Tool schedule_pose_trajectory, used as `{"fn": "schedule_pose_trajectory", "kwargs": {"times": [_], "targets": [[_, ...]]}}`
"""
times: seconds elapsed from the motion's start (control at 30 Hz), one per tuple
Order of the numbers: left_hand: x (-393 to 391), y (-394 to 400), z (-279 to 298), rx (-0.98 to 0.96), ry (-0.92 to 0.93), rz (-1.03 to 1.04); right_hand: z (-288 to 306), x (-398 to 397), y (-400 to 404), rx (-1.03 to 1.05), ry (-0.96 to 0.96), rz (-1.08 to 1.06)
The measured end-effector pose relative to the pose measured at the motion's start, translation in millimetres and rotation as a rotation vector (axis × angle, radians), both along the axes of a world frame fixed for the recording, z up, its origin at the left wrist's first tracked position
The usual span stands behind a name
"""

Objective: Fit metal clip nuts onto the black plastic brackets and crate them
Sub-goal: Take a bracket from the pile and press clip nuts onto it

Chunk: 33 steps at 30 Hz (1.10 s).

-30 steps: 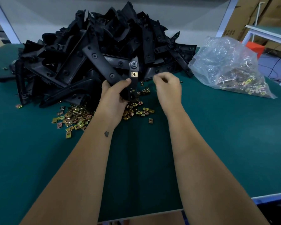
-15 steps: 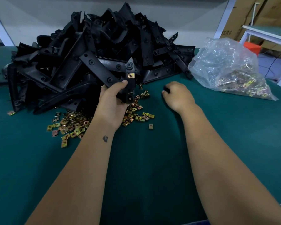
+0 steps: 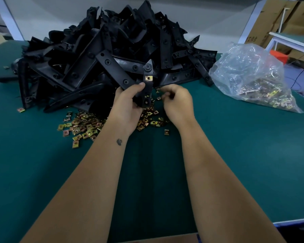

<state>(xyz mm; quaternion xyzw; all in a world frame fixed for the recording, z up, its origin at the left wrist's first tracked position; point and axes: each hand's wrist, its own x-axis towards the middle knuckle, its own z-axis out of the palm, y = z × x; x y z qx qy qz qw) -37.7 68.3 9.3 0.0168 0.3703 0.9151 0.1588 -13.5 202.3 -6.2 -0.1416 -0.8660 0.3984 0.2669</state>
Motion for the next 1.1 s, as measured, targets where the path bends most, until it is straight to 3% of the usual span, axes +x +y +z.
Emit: {"fn": "schedule_pose_trajectory", "kwargs": {"times": [0.23, 0.5, 0.67, 1.1], "targets": [[-2, -1, -1, -0.006, -0.012, 0.003, 11, 4, 0, -0.531, 0.173, 0.038], [0, -1, 1, -0.060, 0.006, 0.008, 22, 13, -13, -0.927, 0.240, 0.264], [2, -3, 2, -0.053, 0.017, -0.018, 28, 15, -23, -0.999, 0.226, 0.329], [5, -3, 2, -0.026, 0.090, -0.036, 25, 16, -17, -0.951, 0.196, 0.417]]}}
